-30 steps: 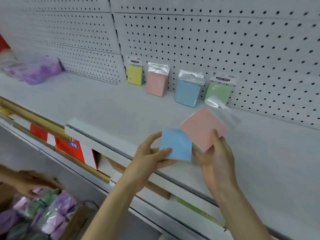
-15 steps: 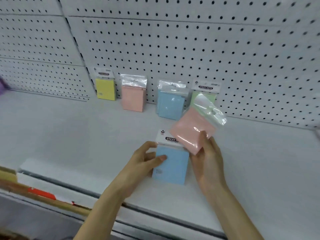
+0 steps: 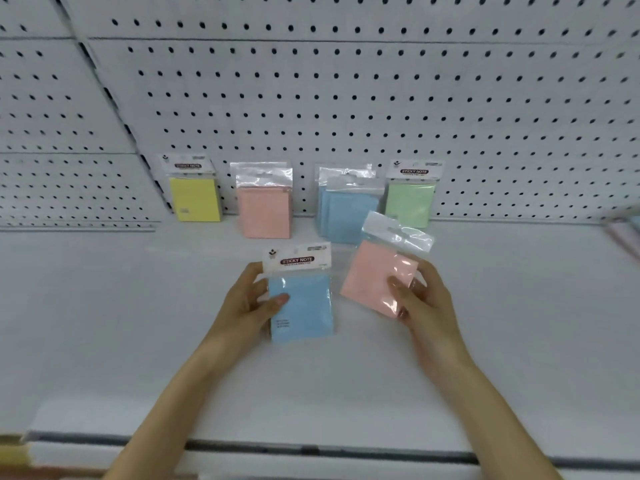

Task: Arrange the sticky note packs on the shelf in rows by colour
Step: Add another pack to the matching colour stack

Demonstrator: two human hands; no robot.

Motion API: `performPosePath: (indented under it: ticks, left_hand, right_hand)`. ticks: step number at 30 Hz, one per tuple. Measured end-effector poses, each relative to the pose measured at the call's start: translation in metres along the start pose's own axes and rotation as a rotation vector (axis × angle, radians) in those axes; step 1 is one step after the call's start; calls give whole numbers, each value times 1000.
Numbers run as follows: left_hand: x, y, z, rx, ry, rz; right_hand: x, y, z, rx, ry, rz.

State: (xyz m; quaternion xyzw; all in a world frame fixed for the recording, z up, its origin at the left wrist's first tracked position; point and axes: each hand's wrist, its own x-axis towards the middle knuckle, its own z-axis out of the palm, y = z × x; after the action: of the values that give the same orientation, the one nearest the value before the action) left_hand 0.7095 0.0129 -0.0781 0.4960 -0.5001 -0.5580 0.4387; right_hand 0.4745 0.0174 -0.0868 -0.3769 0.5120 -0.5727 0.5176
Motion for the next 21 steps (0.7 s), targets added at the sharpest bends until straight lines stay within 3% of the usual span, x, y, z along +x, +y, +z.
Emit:
performPosePath:
  ticks: [13,21]
  left_hand:
    - [26,-4,-55,60,-6,61]
    - [29,-4,-121,11,155,64]
  right_hand:
    - [16,10,49,-82,-8,-53]
    - [37,21,100,-214,10,-123]
